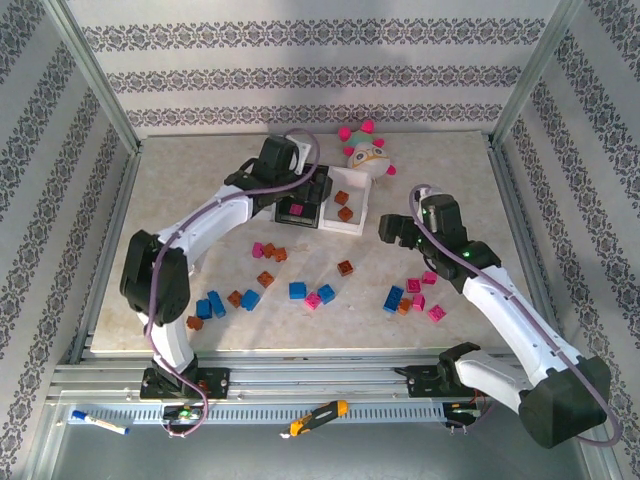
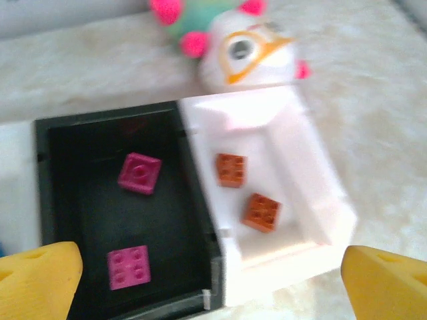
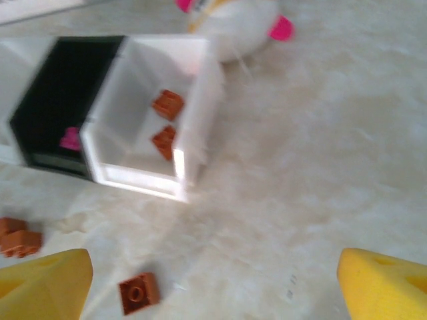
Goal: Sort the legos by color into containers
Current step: Pick up the lego from the middle-right of the table.
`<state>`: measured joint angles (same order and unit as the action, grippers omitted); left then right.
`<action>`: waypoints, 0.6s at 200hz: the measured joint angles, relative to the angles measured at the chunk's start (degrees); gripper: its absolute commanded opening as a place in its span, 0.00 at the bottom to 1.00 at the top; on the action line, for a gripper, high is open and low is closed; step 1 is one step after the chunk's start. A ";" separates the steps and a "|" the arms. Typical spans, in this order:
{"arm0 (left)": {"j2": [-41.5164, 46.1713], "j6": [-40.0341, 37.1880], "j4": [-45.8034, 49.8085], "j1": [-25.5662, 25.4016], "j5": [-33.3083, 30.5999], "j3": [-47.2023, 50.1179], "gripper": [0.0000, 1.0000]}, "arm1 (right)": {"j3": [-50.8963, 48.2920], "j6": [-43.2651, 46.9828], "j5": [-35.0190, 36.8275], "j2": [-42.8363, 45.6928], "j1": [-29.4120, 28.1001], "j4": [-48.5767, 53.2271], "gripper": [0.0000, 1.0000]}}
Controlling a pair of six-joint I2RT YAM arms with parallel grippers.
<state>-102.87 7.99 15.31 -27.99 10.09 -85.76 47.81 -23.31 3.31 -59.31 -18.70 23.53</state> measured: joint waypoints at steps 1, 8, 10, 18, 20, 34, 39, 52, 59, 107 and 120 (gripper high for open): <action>0.39 -0.44 -0.48 -0.22 0.31 0.50 0.99 | -0.04 -0.09 0.13 0.04 0.09 0.17 0.94; 1.75 -2.21 -2.19 -1.11 1.38 2.34 0.99 | -0.39 -1.01 0.94 0.22 0.94 1.42 0.93; 2.16 -2.84 -2.62 -1.49 1.79 2.93 0.99 | -0.52 -1.20 1.20 0.24 1.25 1.84 0.93; 3.48 -4.98 -4.55 -2.80 3.34 5.20 0.99 | -0.90 -2.08 1.88 0.26 2.36 3.08 0.93; 3.65 -5.31 -4.92 -2.99 3.58 5.60 0.99 | -0.96 -2.14 1.92 0.24 2.58 3.30 0.93; 4.87 -8.09 -7.32 -4.98 6.38 8.76 0.99 | -1.73 -2.71 2.47 0.04 4.63 5.64 0.93; 5.11 -8.94 -7.96 -5.64 7.43 9.64 0.99 | -1.90 -2.75 2.49 -0.22 5.33 6.45 0.93; 5.44 -10.80 -9.18 -7.28 9.81 11.58 0.99 | -2.03 -2.67 2.45 -1.46 7.02 8.48 0.93; 5.64 -11.65 -10.01 -8.11 10.99 12.61 0.99 | -2.08 -2.43 2.38 -2.36 7.89 9.35 0.93; 7.58 -13.40 -18.75 -12.07 18.64 20.00 0.99 | -2.08 1.40 1.79 -11.15 12.96 15.13 0.85; 7.69 -13.40 -20.61 -12.33 19.89 21.11 0.99 | -2.08 2.29 0.92 -13.68 14.10 16.00 0.83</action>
<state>-95.18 -5.41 -5.30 -40.32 29.98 -64.64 45.74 -21.02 4.23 -72.99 -4.60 39.53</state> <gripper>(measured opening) 0.993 0.847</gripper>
